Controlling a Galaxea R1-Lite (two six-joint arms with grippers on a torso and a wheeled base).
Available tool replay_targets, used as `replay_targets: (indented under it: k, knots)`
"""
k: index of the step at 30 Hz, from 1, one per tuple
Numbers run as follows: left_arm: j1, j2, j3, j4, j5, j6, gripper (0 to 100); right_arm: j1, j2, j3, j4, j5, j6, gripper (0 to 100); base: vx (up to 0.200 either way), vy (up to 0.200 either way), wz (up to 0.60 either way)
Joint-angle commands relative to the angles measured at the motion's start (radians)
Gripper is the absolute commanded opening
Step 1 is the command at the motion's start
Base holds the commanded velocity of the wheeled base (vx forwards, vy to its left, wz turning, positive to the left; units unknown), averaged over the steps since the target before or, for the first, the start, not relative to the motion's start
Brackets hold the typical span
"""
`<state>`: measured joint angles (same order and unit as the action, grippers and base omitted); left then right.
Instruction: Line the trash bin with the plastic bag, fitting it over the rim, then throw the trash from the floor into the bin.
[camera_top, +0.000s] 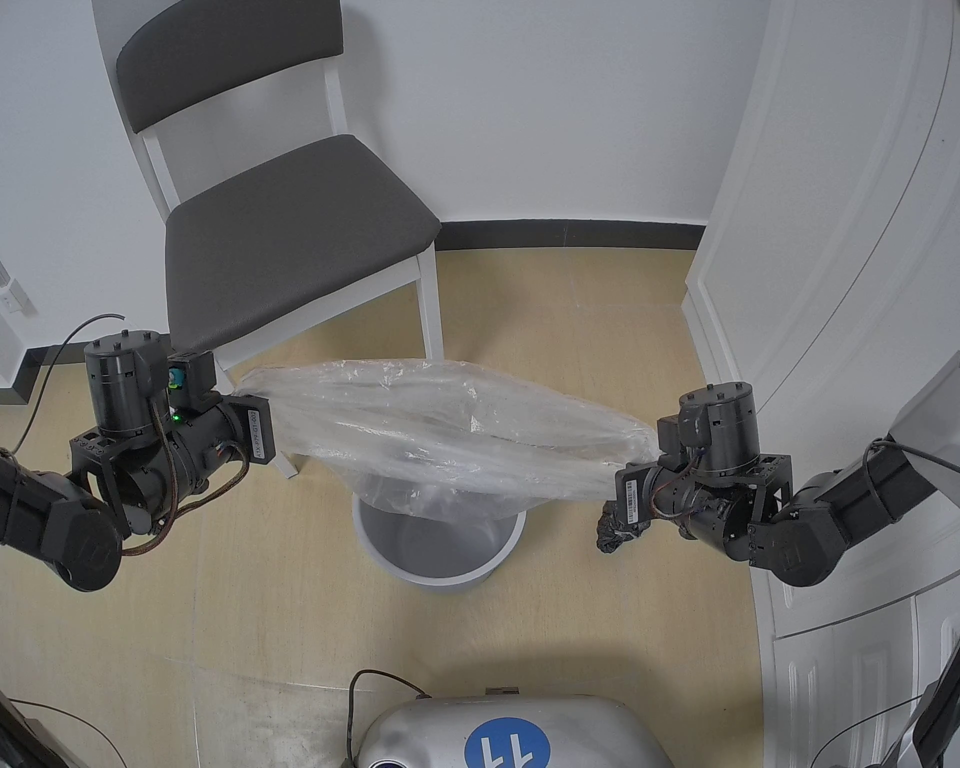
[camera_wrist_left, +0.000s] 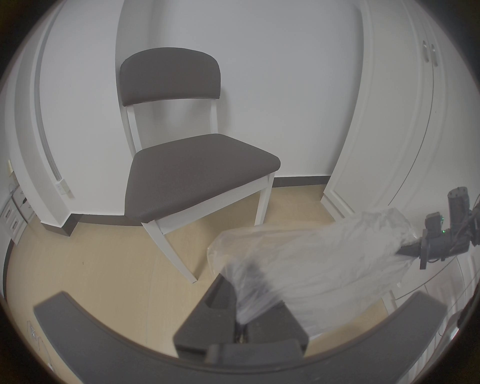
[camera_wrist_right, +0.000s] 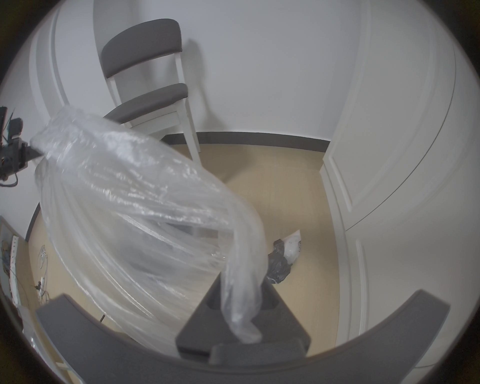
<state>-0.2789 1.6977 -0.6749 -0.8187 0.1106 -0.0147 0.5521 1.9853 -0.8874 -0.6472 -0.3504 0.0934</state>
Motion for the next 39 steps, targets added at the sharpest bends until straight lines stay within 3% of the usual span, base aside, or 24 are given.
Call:
replay_targets:
  k: [1, 9, 17, 26, 39]
  knots:
    - [0.021, 0.008, 0.001, 0.0, -0.012, -0.001, 0, -0.004, -0.002, -0.025, -0.002, -0.028, 0.003, 0, 0.0, 0.0, 0.0]
    - [0.029, 0.005, 0.001, -0.03, -0.046, -0.001, 0, -0.011, -0.056, -0.057, -0.008, -0.036, 0.054, 0, 0.0, 0.0, 0.0]
    - [0.02, -0.006, 0.098, -0.378, -0.132, 0.002, 0, 0.043, -0.234, 0.051, -0.115, -0.002, 0.04, 0, 0.0, 0.0, 0.0]
    - [-0.014, 0.008, 0.236, -0.576, -0.353, 0.094, 0, 0.16, -0.35, 0.199, -0.127, 0.047, -0.054, 0, 0.0, 0.0, 0.0]
    - [-0.126, 0.051, 0.285, -0.665, -0.367, 0.094, 0, 0.262, -0.269, 0.219, -0.144, 0.045, -0.052, 0, 0.0, 0.0, 0.0]
